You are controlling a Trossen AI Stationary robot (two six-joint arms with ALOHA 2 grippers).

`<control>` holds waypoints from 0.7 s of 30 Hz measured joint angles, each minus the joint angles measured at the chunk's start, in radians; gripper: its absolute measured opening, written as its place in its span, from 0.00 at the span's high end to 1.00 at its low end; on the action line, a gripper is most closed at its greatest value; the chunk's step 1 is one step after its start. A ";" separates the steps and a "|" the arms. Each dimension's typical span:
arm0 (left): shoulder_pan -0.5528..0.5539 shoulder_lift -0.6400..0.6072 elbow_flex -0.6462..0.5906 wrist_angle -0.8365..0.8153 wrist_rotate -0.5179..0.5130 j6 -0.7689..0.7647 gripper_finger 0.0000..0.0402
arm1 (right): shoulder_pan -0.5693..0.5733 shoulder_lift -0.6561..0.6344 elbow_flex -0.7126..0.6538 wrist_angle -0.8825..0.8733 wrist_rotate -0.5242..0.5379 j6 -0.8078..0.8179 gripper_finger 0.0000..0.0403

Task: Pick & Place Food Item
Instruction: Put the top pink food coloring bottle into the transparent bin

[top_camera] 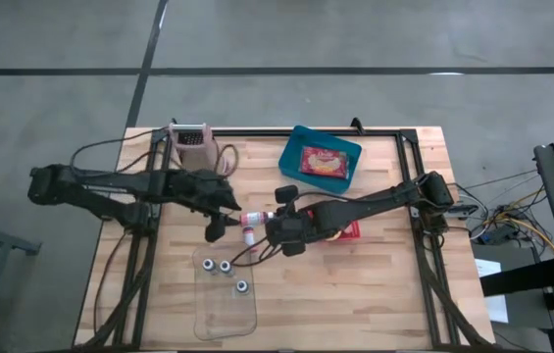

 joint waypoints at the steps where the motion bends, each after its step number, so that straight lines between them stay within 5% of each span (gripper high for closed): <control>1: 0.000 0.028 0.025 -0.019 0.000 0.007 0.45 | 0.000 0.000 0.000 -0.001 0.000 0.000 0.93; 11: 0.002 0.226 0.176 -0.110 0.009 0.061 0.45 | 0.000 0.000 0.000 -0.003 0.002 -0.011 0.93; 21: 0.004 0.311 0.202 -0.158 0.011 0.076 0.45 | 0.000 0.000 0.000 -0.003 0.008 -0.023 0.93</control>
